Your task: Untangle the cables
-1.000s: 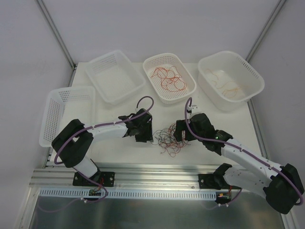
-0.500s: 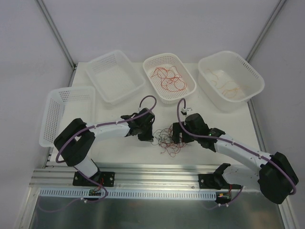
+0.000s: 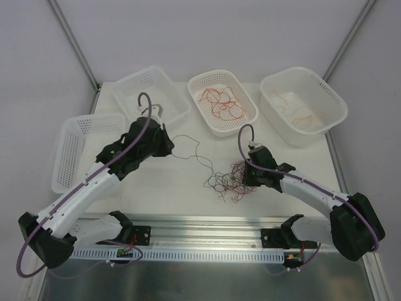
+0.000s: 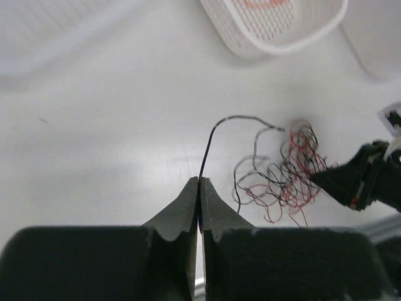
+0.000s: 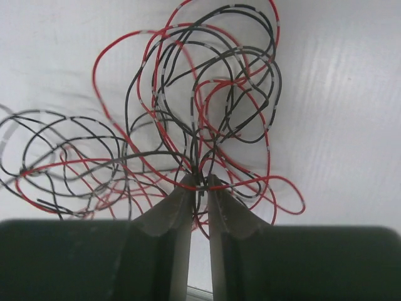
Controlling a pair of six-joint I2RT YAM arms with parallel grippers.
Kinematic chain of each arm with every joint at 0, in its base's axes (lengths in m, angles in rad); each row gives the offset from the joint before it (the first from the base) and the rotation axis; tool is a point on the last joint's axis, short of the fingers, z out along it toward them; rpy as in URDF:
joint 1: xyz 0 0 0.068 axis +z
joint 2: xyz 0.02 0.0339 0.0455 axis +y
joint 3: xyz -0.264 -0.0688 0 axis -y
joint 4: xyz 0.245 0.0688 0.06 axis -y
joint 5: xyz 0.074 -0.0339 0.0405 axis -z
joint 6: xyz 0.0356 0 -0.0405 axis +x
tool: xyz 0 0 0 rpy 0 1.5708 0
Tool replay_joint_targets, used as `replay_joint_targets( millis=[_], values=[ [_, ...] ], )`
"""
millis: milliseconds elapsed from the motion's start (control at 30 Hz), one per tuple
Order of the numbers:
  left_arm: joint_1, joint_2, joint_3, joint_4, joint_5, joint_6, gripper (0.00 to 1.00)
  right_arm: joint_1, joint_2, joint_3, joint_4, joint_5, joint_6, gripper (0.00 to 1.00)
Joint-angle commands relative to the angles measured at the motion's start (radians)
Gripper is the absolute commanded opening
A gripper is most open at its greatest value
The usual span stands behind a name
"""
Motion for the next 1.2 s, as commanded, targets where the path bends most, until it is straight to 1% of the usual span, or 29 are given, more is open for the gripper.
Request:
replay_joint_targets(
  millis=[0,67,100,167,200,233,433,500,567,600,667,767,833,900,933,967,1033,1067,1133,1167],
  values=[
    [0.084,-0.099,0.155,-0.189,-0.161,0.169,0.00,-0.059,-0.045,0.014,-0.076,0.022,0.017,0.16],
    [0.131,-0.124,0.224,-0.239,-0.210,0.229,0.00,-0.097,-0.077,0.014,-0.111,0.031,0.005,0.14],
    [0.142,-0.129,0.294,-0.284,-0.261,0.249,0.00,-0.113,-0.088,0.015,-0.122,0.031,-0.001,0.13],
    [0.174,-0.127,0.360,-0.325,-0.322,0.302,0.00,-0.154,-0.123,0.021,-0.160,0.034,-0.016,0.12],
    [0.183,-0.124,0.420,-0.342,-0.353,0.318,0.00,-0.169,-0.134,0.027,-0.173,0.036,-0.024,0.12],
    [0.196,-0.118,0.449,-0.374,-0.414,0.330,0.00,-0.182,-0.144,0.029,-0.185,0.040,-0.030,0.12],
    [0.280,-0.097,0.623,-0.431,-0.562,0.391,0.00,-0.292,-0.201,0.040,-0.251,0.033,-0.056,0.12],
    [0.285,-0.090,0.663,-0.438,-0.533,0.390,0.00,-0.317,-0.218,0.038,-0.251,0.013,-0.064,0.12],
    [0.285,-0.078,0.678,-0.438,-0.470,0.385,0.00,-0.318,-0.224,0.038,-0.252,0.007,-0.067,0.12],
    [0.285,-0.064,0.677,-0.439,-0.467,0.391,0.00,-0.318,-0.224,0.041,-0.255,0.008,-0.069,0.13],
    [0.283,-0.057,0.671,-0.438,-0.464,0.398,0.00,-0.318,-0.220,0.047,-0.262,0.014,-0.075,0.14],
    [0.286,-0.058,0.639,-0.435,-0.420,0.387,0.00,-0.320,-0.215,0.041,-0.266,0.023,-0.082,0.16],
    [0.285,-0.057,0.611,-0.428,-0.309,0.390,0.00,-0.320,-0.223,0.035,-0.259,0.002,-0.084,0.16],
    [0.286,-0.049,0.550,-0.422,-0.220,0.384,0.00,-0.320,-0.227,0.029,-0.242,-0.022,-0.087,0.16],
    [0.285,-0.047,0.522,-0.409,-0.126,0.366,0.00,-0.318,-0.229,0.031,-0.239,-0.039,-0.093,0.16],
    [0.283,-0.049,0.490,-0.398,-0.085,0.355,0.00,-0.318,-0.227,0.034,-0.234,-0.039,-0.102,0.16],
    [0.285,-0.057,0.358,-0.323,-0.016,0.310,0.00,-0.317,-0.221,0.044,-0.239,-0.082,-0.113,0.16],
    [0.283,-0.060,0.256,-0.294,-0.005,0.295,0.00,-0.311,-0.215,0.047,-0.240,-0.087,-0.124,0.16],
    [0.283,-0.055,0.171,-0.258,0.004,0.252,0.00,-0.309,-0.214,0.054,-0.242,-0.087,-0.130,0.15],
    [0.285,-0.052,0.098,-0.231,-0.010,0.241,0.00,-0.305,-0.214,0.052,-0.243,-0.087,-0.135,0.14]
  ],
)
